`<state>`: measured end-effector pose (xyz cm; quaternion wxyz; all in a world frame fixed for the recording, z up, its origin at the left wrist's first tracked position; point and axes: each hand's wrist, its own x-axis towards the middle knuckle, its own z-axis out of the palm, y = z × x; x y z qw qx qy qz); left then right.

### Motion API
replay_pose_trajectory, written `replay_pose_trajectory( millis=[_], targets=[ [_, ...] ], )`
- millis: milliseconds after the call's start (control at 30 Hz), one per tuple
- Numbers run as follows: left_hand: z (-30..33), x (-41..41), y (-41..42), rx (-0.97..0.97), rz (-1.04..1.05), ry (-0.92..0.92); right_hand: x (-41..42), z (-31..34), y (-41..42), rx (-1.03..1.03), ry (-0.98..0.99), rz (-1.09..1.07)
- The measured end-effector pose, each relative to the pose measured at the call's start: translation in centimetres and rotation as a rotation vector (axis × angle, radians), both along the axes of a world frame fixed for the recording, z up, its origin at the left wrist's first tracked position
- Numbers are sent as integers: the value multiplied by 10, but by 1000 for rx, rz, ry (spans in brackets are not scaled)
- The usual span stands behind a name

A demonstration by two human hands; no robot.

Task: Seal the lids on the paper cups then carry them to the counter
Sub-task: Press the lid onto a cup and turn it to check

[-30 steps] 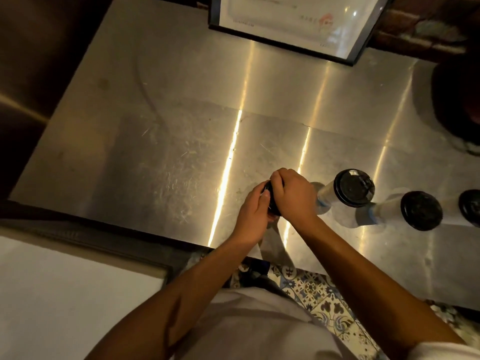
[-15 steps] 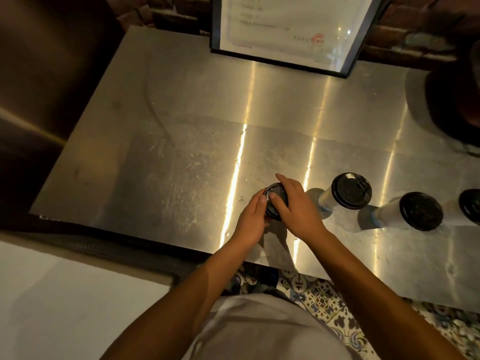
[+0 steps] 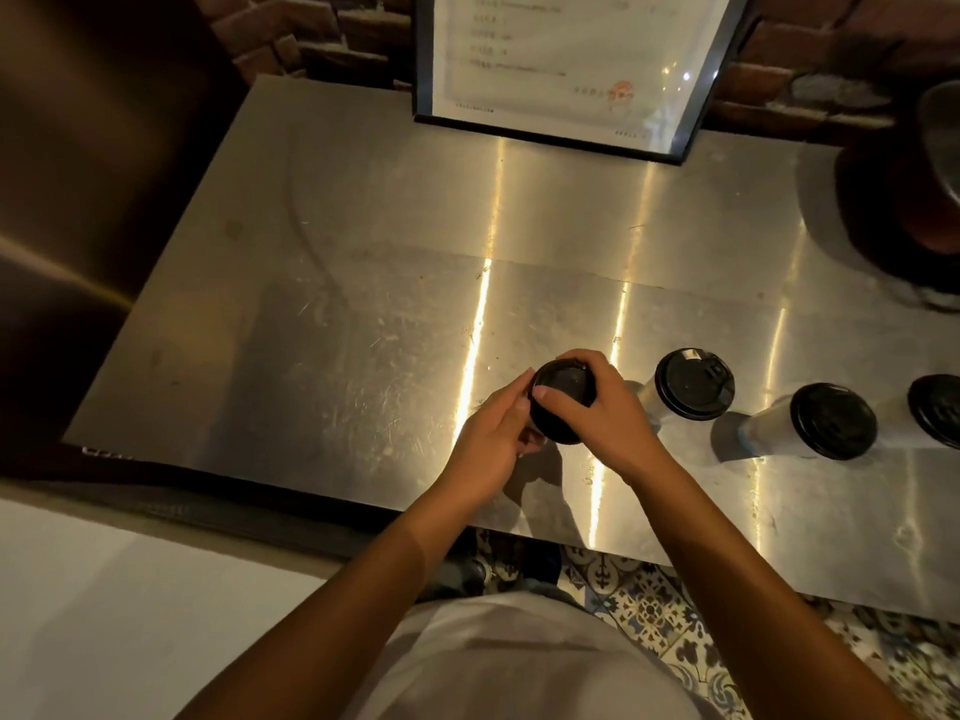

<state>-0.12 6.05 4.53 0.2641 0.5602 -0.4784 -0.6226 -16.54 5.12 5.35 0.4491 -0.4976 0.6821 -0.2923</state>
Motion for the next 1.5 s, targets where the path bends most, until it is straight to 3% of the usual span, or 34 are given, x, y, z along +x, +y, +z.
replay_pose_trajectory(
  millis=[100, 233, 433, 533, 767, 1000, 1200, 1333, 1500],
  targets=[
    [17, 5, 5, -120, -109, -91, -5, 20, 6, 11, -115, -125],
    [38, 15, 9, -501, -221, -443, -14, 40, 15, 73, -379, -241],
    [52, 23, 2, -488, -245, -283, -18, 50, 29, 188, -821, -314],
    [57, 24, 1, -556, -143, -277, -18, 50, 34, 200, -913, -292],
    [66, 26, -13, -692, -219, -270, -14, 58, 30, 136, -598, -162],
    [62, 32, -9, -674, -230, -136, -11, 66, 27, 180, -696, -273],
    [60, 27, -5, -663, -128, -113, -17, 78, 25, 375, -607, -265],
    [64, 16, 2, -702, -72, -79, -22, 88, 24, 383, -654, -263],
    [71, 11, -4, -677, 179, -131, -5, 95, 20, 245, -628, -337]
  ],
)
